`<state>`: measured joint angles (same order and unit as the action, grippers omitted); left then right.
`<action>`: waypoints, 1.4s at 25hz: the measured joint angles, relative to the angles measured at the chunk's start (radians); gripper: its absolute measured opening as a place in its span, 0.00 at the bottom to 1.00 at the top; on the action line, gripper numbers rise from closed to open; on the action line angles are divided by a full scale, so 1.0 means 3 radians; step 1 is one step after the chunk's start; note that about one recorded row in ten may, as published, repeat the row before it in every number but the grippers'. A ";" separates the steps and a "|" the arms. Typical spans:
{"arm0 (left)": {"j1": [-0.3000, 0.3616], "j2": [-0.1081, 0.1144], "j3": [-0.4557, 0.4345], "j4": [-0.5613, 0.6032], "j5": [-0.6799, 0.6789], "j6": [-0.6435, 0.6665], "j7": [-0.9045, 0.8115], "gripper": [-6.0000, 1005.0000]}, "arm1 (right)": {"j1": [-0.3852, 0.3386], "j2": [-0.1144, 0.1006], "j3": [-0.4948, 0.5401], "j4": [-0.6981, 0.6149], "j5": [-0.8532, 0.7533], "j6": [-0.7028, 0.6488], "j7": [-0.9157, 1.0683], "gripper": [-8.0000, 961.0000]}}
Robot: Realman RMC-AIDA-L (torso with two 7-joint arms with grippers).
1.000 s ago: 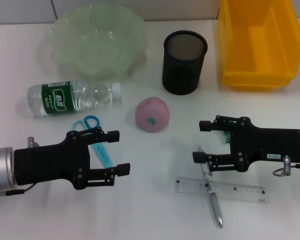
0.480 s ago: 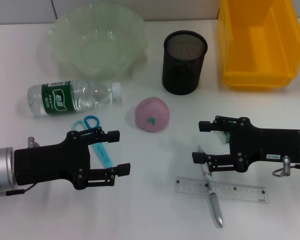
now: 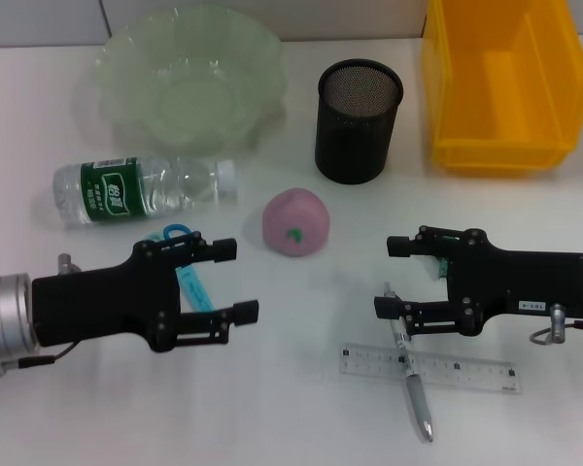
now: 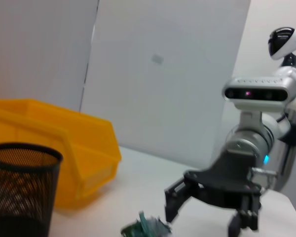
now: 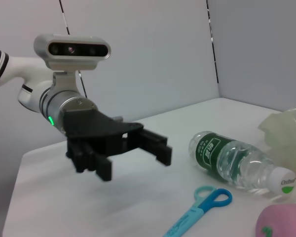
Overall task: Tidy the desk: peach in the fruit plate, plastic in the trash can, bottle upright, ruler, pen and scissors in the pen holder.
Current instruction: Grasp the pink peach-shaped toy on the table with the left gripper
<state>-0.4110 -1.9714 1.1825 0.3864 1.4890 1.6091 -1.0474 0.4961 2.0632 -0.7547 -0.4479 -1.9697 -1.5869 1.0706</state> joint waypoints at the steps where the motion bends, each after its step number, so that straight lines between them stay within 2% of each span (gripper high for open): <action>1: -0.0009 -0.0014 -0.0041 0.0000 0.0000 0.0000 0.0001 0.82 | -0.0003 0.0000 0.0000 0.0000 0.0000 -0.0003 0.0000 0.85; 12: -0.0148 -0.0106 -0.0290 0.0002 -0.0008 -0.0153 -0.0001 0.82 | -0.0042 0.0000 -0.0005 0.0020 -0.0002 -0.0007 -0.0014 0.85; 16: -0.0178 -0.0116 -0.0300 0.0007 -0.0009 -0.0187 -0.0001 0.82 | -0.0059 0.0000 -0.0005 0.0021 -0.0004 -0.0001 -0.0034 0.85; 21: -0.0352 -0.0167 -0.0283 0.0011 0.0009 -0.0441 -0.0051 0.82 | -0.0068 0.0000 -0.0005 0.0021 -0.0005 0.0005 -0.0039 0.85; 35: -0.0508 -0.0262 -0.0264 0.0018 0.0013 -0.0971 -0.0052 0.82 | -0.0069 0.0000 0.0000 0.0020 -0.0005 0.0012 -0.0041 0.85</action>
<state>-0.5634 -2.0499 1.1034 0.3918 1.4930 1.3178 -1.0631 0.4754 2.0632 -0.7546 -0.4418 -1.9712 -1.5833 1.0583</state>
